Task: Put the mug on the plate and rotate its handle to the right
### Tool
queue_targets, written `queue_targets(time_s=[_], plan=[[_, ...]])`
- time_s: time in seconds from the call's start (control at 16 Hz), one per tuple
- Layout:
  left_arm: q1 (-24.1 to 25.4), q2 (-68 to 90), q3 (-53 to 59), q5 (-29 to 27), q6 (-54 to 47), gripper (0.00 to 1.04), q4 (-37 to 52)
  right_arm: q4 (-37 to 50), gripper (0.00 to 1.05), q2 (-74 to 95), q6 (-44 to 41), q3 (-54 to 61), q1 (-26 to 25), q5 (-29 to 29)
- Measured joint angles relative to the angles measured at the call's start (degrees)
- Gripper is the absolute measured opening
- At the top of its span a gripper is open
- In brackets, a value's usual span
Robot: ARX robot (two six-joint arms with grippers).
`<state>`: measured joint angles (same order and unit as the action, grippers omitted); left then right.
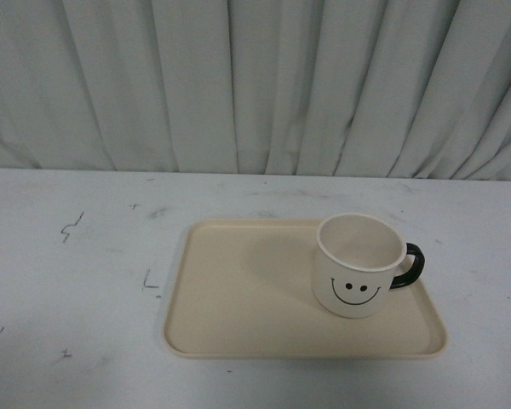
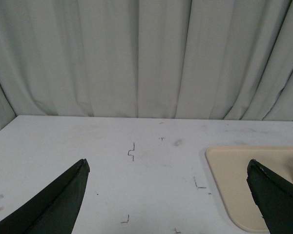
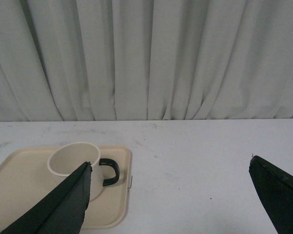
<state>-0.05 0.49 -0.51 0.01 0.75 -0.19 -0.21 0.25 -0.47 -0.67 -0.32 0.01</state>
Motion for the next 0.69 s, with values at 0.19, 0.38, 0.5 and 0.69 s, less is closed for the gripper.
queue_targets(time_s=[0.19,0.38,0.5,0.69], plan=[[0.0,0.0,0.0,0.0,0.0,0.98,0.0,0.0,0.98,0.0,0.0,0.0,0.0,0.0],[0.0,0.0,0.0,0.0,0.0,0.98,0.0,0.0,0.98,0.0,0.0,0.0,0.0,0.0],[0.0,0.0,0.0,0.0,0.0,0.98,0.0,0.0,0.98,0.0,0.0,0.0,0.0,0.0],[0.0,0.0,0.0,0.0,0.0,0.98,0.0,0.0,0.98,0.0,0.0,0.0,0.0,0.0]])
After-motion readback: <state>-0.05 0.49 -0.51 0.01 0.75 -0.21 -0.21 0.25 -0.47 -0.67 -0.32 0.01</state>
